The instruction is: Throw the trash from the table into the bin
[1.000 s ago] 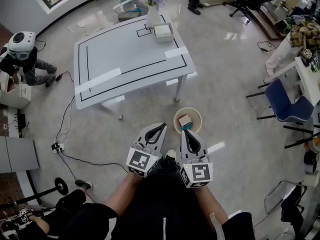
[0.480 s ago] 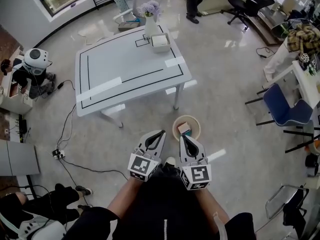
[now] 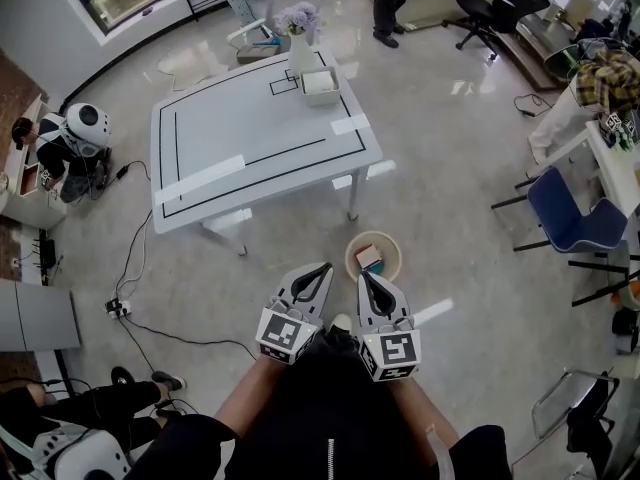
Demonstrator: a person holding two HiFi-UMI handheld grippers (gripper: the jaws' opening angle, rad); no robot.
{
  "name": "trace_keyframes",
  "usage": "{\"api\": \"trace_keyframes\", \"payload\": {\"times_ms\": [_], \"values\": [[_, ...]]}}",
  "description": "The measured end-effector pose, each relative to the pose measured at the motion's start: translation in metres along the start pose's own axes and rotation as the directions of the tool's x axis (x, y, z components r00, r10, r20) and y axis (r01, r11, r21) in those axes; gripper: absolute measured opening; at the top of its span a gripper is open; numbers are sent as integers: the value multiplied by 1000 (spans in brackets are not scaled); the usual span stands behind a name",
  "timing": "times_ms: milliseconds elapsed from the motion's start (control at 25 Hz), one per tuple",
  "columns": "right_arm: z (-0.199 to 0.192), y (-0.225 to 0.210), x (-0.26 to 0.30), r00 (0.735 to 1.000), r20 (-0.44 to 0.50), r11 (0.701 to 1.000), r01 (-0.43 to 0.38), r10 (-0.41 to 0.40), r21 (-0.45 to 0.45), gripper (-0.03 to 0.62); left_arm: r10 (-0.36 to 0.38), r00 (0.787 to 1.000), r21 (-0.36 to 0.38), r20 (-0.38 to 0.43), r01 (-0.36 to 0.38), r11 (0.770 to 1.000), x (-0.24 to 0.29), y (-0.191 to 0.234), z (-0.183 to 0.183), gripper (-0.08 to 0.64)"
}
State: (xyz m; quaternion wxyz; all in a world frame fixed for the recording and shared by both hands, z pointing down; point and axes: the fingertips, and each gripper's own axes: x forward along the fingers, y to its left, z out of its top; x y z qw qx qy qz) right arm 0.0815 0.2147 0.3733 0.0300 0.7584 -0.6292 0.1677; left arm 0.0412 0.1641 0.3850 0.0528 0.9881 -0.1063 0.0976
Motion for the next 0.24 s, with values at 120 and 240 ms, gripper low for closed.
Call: {"api": "trace_keyframes", "payload": {"times_ms": [120, 240], "values": [[-2, -2, -2, 1000, -4, 1000, 2, -2, 2, 8, 2, 1000, 3, -10, -2, 1000, 1, -2, -3, 8], [-3, -3, -3, 1000, -6, 1000, 2, -2, 2, 8, 13, 1000, 11, -15, -13, 1000, 1, -1, -2, 8]]}}
